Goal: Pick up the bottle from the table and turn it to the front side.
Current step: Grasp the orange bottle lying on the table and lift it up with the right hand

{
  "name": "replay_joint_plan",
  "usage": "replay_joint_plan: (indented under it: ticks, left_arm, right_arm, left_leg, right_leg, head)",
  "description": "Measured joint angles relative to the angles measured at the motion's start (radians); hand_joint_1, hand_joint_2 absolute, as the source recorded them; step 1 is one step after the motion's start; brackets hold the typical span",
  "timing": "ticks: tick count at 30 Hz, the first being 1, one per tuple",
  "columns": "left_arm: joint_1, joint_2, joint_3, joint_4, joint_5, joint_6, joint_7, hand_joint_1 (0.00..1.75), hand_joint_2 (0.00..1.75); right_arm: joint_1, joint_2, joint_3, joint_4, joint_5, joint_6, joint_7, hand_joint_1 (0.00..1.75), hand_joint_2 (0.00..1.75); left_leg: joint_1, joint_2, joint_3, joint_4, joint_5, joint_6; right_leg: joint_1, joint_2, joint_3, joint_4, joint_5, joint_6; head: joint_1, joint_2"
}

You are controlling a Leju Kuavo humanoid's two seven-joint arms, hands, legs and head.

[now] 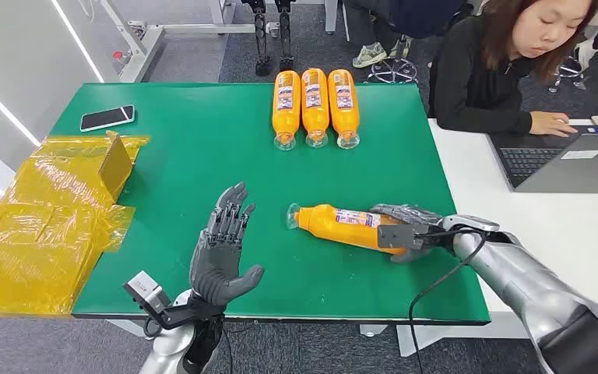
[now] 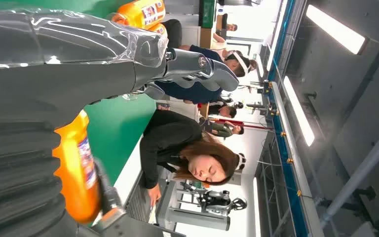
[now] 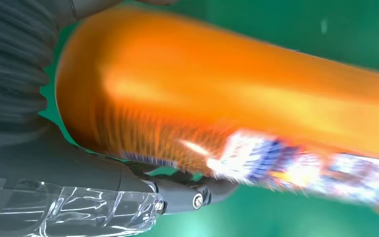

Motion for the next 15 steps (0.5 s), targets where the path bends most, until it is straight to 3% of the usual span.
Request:
replay_joint_plan:
  ticks: [10, 15]
  left_arm:
    - [0.002, 0.001, 0.0, -0.012, 0.002, 0.011, 0.0, 0.0, 1.75]
    - [0.017, 0.003, 0.0, -0.024, 0.001, 0.018, 0.0, 0.0, 1.75]
  right_arm:
    - [0.01, 0.001, 0.004, 0.005, -0.004, -0.047, 0.003, 1.75, 1.75]
    - [0.026, 0.0, 0.003, -0.008, 0.003, -0.123, 0.002, 1.75, 1.75]
  left_leg:
    - [0.0, 0.002, 0.002, 0.0, 0.0, 0.0]
    - [0.0, 0.002, 0.002, 0.0, 0.001, 0.0]
  right_leg:
    - [0.0, 0.002, 0.001, 0.0, 0.001, 0.0]
    - [0.0, 0.002, 0.001, 0.0, 0.001, 0.0]
  head:
    - [0.0, 0.0]
    - [0.0, 0.0]
